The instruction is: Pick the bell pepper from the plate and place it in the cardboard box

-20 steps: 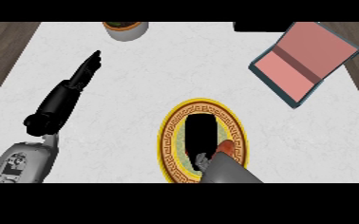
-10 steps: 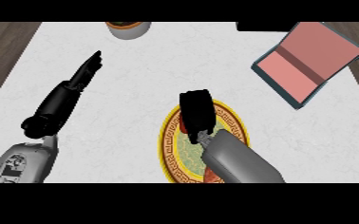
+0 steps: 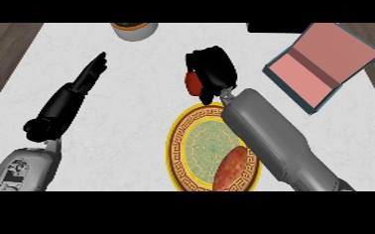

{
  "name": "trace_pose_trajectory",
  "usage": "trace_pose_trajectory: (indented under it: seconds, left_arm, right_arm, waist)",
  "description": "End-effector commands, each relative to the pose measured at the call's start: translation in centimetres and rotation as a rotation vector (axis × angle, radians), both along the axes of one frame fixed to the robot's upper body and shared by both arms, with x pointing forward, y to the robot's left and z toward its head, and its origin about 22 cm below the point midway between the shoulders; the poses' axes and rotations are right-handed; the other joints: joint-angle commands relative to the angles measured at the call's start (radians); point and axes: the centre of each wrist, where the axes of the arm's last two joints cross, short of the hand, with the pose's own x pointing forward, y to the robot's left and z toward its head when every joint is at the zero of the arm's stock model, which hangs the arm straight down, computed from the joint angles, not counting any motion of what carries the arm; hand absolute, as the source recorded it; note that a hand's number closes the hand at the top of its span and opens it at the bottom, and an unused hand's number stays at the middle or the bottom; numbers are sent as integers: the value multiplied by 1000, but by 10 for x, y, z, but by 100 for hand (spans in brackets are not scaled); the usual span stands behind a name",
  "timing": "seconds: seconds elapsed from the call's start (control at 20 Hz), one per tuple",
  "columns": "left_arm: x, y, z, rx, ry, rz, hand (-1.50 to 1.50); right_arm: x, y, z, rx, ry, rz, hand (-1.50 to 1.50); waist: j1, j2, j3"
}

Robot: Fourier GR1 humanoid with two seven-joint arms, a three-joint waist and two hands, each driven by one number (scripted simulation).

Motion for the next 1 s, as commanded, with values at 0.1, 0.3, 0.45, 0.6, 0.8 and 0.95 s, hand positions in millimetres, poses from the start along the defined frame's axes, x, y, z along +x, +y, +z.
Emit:
trace_pose_trajectory:
  seconds: [0.1,0.3,0.45,0.6,0.8,0.95]
  left_arm:
    - [-15,-12,-16,-2,-4,8,0]
    - [-2,-5,-4,16,14,20,0]
    - [-6,-1,-6,16,-11,20,0]
    - [-7,12,-18,9,-17,18,0]
    - [7,-14,-11,1,7,7,0]
    - [2,-6,4,4,5,-2,0]
  right_arm:
    - [11,-10,56,150,-138,-95,150]
    - [26,-20,84,312,-189,-321,150]
    - [41,-68,103,374,-247,-447,150]
    - [54,-93,102,380,-236,-526,150]
    - [69,-119,115,414,-254,-598,150]
    - [73,-173,101,357,-243,-657,150]
  waist:
    - [-19,-10,0]
    - [-20,-9,0]
    - [-18,-7,0]
    - [-11,-1,-1]
    - [-9,0,-1]
    - [-4,-1,0]
